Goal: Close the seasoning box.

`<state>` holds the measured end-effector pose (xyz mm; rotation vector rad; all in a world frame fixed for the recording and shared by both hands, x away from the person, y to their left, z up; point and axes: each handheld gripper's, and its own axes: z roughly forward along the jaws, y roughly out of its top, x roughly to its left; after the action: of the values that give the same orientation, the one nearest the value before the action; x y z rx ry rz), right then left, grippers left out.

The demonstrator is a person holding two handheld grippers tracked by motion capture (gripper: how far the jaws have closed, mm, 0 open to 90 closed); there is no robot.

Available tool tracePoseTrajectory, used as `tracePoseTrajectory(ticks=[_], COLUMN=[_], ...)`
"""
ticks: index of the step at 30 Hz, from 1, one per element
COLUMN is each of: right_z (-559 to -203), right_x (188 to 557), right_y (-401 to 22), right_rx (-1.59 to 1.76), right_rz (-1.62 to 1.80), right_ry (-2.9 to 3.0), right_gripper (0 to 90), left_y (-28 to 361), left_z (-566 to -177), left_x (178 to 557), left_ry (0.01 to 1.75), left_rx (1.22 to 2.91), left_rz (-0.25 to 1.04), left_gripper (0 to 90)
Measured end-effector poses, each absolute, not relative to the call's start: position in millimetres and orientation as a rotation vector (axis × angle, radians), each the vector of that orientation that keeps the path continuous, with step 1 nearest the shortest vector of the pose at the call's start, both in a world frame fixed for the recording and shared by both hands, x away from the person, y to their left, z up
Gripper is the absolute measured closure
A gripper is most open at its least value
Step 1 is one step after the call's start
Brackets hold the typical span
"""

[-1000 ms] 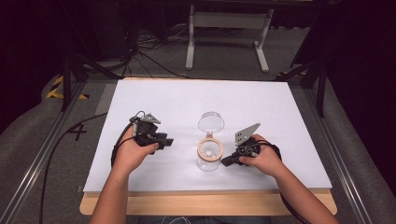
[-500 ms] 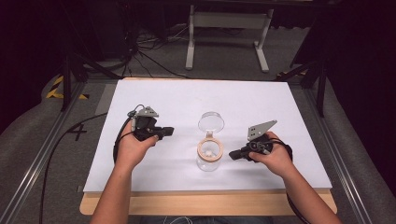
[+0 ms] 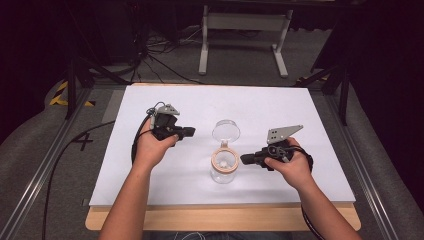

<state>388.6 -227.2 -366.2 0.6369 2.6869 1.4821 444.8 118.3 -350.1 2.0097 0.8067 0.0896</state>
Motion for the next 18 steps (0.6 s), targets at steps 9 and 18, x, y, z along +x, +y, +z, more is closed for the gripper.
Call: tracePoseTrajectory(ticks=[9, 18], right_z=[-365, -360], right_x=[389, 387], right_y=[-214, -207], right_rx=[0.64, 0.64], right_rz=[1.521, 1.568], right_ry=[2.646, 2.564], right_gripper=[90.0, 90.0], left_y=[91, 71], left_z=[-335, -323], left_x=[456, 456], left_ry=[0.734, 0.692], left_rx=[1.983, 1.992], left_rz=[0.072, 0.108], left_gripper=[88.8, 87.1])
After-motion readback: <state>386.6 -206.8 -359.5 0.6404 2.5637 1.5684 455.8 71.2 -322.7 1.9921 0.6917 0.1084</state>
